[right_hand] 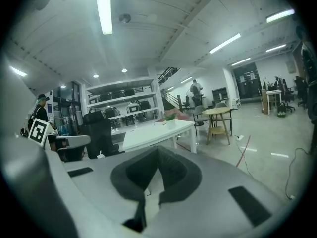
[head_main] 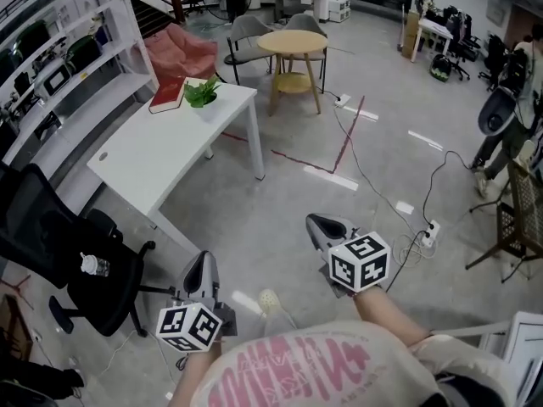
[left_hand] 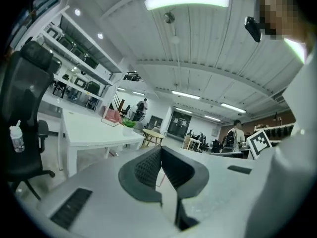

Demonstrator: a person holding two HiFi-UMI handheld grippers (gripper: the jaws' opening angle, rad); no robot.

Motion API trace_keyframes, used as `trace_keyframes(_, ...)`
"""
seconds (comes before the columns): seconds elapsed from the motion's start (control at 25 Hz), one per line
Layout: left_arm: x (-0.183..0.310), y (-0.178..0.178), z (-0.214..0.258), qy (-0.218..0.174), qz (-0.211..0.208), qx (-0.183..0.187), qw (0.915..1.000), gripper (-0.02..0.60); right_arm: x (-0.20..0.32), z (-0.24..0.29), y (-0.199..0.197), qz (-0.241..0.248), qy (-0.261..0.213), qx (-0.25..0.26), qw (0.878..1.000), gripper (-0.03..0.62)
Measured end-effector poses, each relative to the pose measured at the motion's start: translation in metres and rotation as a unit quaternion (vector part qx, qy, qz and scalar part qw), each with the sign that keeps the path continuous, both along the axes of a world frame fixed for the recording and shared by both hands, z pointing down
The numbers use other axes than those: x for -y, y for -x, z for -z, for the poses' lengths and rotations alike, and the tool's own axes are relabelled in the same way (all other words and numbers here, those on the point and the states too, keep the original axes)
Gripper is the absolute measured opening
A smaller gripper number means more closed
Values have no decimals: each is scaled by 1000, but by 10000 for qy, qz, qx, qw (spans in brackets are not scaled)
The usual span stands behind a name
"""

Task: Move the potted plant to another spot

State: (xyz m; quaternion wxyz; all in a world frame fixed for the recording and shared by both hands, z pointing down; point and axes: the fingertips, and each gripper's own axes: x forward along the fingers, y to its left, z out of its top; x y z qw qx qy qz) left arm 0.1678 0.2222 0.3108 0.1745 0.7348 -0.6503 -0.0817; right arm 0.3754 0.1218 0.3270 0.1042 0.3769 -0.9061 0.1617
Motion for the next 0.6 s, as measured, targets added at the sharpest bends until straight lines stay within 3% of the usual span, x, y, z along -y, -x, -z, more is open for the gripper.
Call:
trace_keyframes(0.12,38,25,-2,91,58,-226,9997,3,33,4,14,-50,4,-35,10000,6)
trace_keyframes(0.6,186,88,27,-201,-180,-176,9995,3,169,21,78,-266,-45,81,9996,6)
